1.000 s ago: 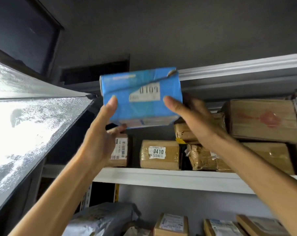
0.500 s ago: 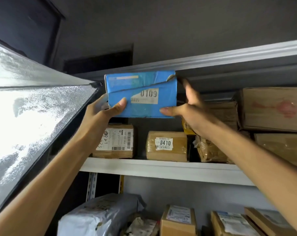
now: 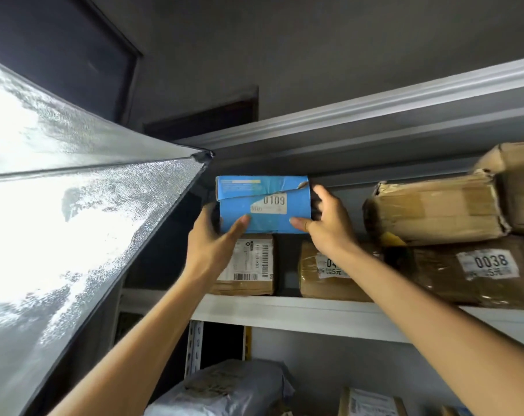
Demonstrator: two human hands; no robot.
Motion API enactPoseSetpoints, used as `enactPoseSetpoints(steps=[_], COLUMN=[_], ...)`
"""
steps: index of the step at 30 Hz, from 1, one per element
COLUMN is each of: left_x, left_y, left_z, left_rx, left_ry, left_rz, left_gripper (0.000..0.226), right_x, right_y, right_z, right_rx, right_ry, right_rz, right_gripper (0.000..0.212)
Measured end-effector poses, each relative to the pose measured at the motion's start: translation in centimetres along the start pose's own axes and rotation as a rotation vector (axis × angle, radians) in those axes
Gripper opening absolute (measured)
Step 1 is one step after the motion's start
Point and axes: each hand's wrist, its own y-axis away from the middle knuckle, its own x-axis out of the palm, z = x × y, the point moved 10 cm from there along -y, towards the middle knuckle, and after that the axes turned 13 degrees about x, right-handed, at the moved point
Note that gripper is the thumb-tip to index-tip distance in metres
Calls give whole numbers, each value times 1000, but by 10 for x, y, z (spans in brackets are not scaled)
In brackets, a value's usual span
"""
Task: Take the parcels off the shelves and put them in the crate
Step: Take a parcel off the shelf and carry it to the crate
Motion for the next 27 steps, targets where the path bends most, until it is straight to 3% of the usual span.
enactPoseSetpoints(steps=[7, 15, 22, 27], left_x=[-2, -4, -6, -4], left_y=[-12, -6, 6, 14], left_z=[22, 28, 9, -23], left_rx=[-7, -31, -18, 62], left_ry=[-236, -293, -336, -462], left_rz=[-68, -123, -167, -158], left_gripper=[37, 29, 51, 54], right_x=[10, 23, 11, -4], right_y=[-21, -28, -17, 6], right_z=[-13, -19, -16, 6], right_rx=[51, 72, 87, 31], right_ry=[116, 172, 241, 366], right_rz=[-140, -167, -168, -162], right_gripper=[70, 42, 44, 47])
